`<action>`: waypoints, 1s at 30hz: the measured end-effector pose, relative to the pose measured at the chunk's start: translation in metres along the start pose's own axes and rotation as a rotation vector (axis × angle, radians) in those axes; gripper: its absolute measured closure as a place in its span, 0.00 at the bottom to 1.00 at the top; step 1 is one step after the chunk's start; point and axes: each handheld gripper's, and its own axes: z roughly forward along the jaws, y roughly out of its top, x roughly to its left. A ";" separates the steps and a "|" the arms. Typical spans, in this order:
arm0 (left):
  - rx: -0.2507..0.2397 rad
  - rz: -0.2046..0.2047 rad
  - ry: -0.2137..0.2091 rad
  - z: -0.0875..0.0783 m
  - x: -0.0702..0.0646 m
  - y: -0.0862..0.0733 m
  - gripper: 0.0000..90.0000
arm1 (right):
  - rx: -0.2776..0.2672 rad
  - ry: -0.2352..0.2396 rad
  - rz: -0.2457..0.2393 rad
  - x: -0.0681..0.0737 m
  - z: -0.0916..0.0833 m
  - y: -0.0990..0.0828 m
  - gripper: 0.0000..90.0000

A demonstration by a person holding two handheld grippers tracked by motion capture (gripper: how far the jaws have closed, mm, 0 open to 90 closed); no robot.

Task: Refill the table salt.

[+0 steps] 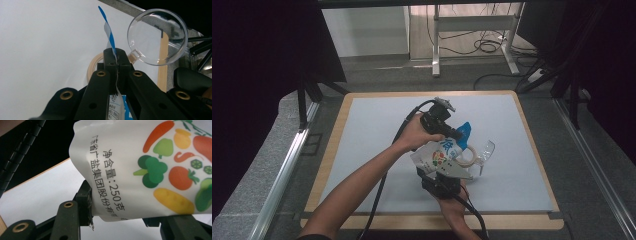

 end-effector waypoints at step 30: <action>0.006 -0.001 -0.007 0.005 0.001 0.001 1.00 | -0.007 0.006 0.005 0.000 -0.001 0.004 0.59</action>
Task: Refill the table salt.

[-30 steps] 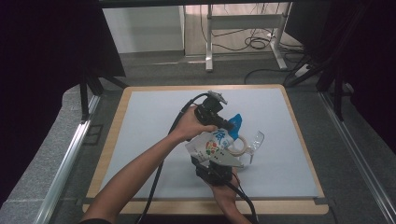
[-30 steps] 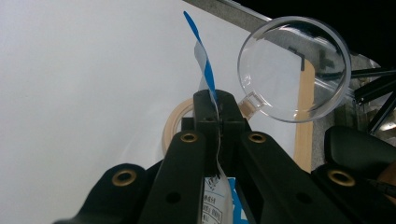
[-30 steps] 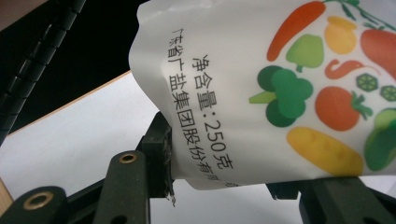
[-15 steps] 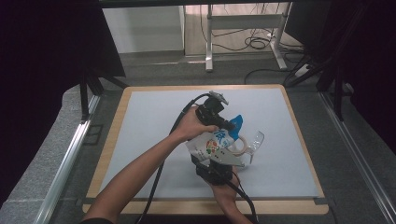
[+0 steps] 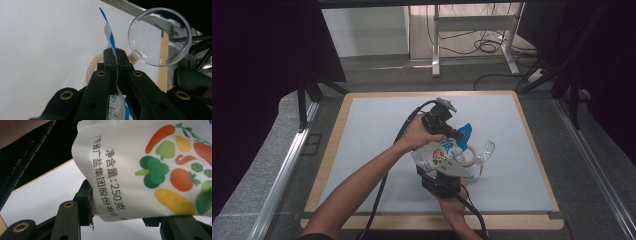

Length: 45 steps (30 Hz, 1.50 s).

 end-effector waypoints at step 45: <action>0.025 0.010 0.001 0.000 -0.002 0.002 1.00 | -0.020 -0.002 0.009 0.004 0.000 0.000 0.59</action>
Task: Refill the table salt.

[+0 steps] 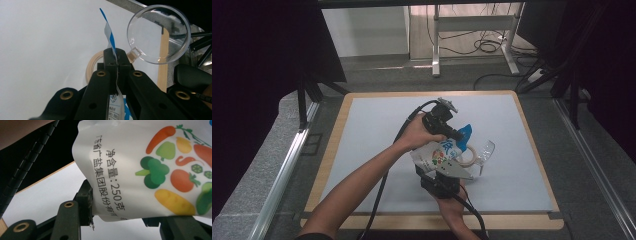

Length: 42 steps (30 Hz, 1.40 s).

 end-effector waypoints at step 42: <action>0.005 -0.002 -0.009 0.002 0.001 0.004 1.00 | -0.019 0.003 0.027 -0.002 -0.003 0.003 0.59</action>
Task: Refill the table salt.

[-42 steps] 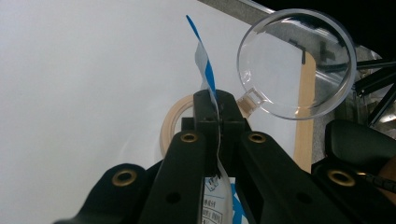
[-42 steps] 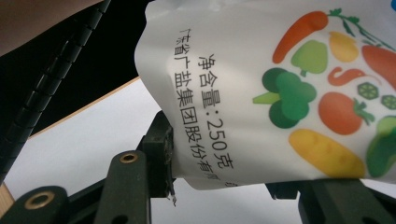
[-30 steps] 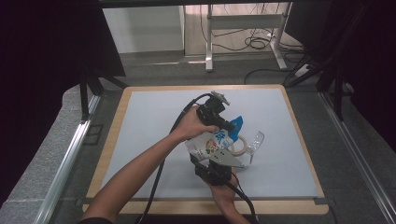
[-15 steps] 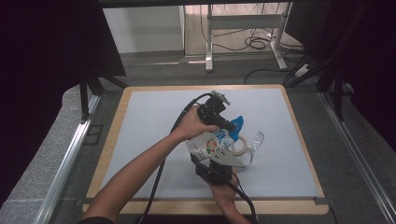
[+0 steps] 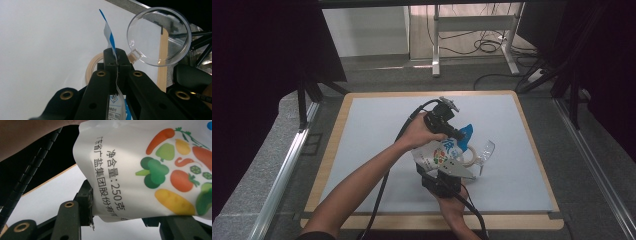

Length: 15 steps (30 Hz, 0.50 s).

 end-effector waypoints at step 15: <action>0.001 0.002 0.000 0.001 -0.001 0.001 1.00 | -0.003 -0.005 -0.004 0.000 0.000 0.001 0.59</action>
